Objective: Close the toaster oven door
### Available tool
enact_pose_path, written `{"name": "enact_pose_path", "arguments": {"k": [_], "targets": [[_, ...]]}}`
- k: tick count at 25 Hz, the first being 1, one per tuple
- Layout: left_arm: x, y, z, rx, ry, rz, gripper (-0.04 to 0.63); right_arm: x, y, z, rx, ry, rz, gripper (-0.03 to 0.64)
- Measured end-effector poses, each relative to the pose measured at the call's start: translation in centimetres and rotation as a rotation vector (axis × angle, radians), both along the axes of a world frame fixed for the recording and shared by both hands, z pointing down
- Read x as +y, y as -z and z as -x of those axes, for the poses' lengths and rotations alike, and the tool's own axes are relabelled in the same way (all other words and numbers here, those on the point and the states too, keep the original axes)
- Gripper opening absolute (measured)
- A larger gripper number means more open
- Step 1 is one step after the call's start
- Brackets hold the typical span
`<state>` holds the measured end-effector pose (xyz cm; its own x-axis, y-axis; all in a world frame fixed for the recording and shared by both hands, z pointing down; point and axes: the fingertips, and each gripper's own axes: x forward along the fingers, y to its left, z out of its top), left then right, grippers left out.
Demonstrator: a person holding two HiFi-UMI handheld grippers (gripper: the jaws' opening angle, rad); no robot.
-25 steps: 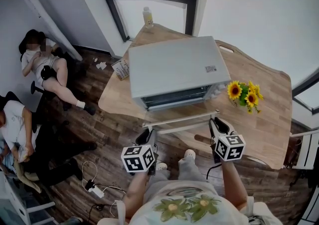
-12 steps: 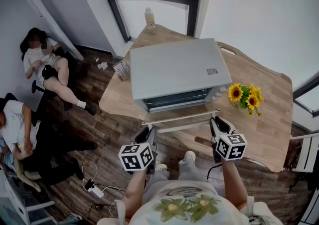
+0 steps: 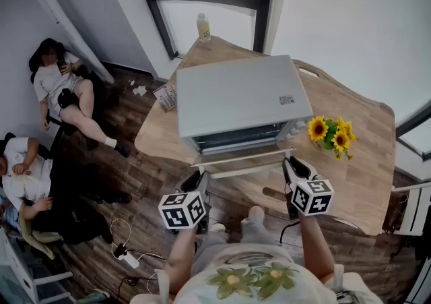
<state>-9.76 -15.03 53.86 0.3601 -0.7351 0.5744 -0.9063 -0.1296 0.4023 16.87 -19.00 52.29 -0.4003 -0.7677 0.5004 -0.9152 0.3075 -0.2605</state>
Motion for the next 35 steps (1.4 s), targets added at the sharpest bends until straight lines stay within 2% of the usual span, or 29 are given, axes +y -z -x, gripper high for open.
{"name": "enact_pose_path", "arguments": {"k": [35], "targets": [[-4.4,2.6,0.9,-0.021,0.102,-0.072,0.098,-4.6,2.3,0.7,-0.076,0.028,-0.022,0.084]]}}
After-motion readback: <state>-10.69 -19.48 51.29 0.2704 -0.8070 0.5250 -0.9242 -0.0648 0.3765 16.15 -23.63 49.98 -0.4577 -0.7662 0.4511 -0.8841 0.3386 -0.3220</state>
